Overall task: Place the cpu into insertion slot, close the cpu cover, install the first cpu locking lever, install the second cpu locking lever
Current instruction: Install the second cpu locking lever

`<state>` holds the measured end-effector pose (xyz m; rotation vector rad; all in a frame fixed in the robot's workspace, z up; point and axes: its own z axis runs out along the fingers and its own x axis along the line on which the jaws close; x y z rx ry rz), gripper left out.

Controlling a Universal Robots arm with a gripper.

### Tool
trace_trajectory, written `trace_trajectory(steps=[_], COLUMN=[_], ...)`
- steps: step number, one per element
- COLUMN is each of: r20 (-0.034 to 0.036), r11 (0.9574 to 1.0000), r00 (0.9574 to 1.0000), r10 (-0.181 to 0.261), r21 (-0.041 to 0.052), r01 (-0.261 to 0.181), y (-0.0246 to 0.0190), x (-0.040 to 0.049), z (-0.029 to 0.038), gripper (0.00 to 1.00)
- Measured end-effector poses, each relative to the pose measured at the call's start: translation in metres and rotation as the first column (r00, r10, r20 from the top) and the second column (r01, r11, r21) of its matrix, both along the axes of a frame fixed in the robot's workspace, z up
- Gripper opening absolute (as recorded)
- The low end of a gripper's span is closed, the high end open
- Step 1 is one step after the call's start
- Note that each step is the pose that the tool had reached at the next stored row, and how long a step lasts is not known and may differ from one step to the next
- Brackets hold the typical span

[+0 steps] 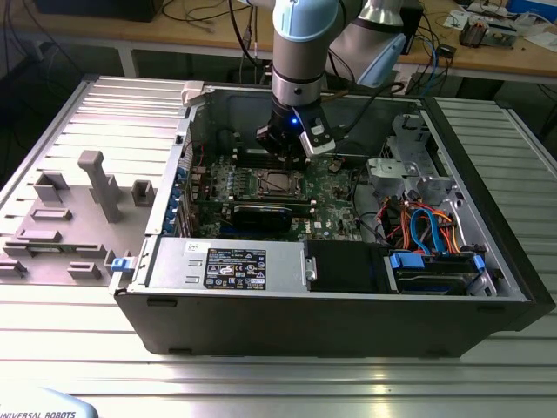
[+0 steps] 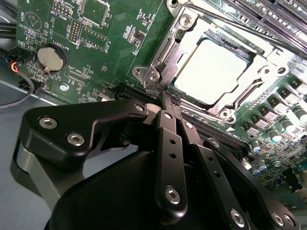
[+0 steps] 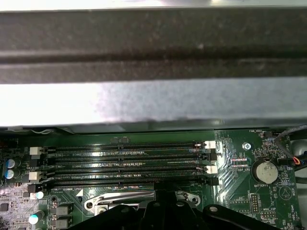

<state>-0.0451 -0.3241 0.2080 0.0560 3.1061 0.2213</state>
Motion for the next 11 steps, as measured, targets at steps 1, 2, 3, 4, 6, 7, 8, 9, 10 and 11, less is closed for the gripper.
trace_trajectory(steps=[1, 2, 3, 4, 6, 7, 8, 9, 10, 11], r20=[0.0000, 0.0000, 0.0000, 0.0000, 0.0001, 0.0000, 0.0001, 0.0003, 0.0004, 0.0004], r11=[1.0000, 1.0000, 1.0000, 1.0000, 1.0000, 1.0000, 1.0000, 1.0000, 1.0000, 1.0000], r00=[1.0000, 1.0000, 1.0000, 1.0000, 1.0000, 1.0000, 1.0000, 1.0000, 1.0000, 1.0000], r10=[0.000, 0.000, 0.000, 0.000, 0.000, 0.000, 0.000, 0.000, 0.000, 0.000], r21=[0.0000, 0.0000, 0.0000, 0.0000, 0.0000, -0.0005, -0.0008, -0.0009, -0.0013, -0.0017], r01=[0.000, 0.000, 0.000, 0.000, 0.000, 0.000, 0.000, 0.000, 0.000, 0.000], y=[0.0000, 0.0000, 0.0000, 0.0000, -0.0001, -0.0002, -0.0001, -0.0001, -0.0001, -0.0001], x=[0.0000, 0.0000, 0.0000, 0.0000, 0.0000, 0.0000, 0.0000, 0.0000, 0.0000, 0.0000], z=[0.0000, 0.0000, 0.0000, 0.0000, 0.0000, 0.0009, 0.0020, 0.0035, 0.0055, 0.0074], gripper=[0.11, 0.11, 0.11, 0.11, 0.11, 0.11, 0.11, 0.11, 0.11, 0.11])
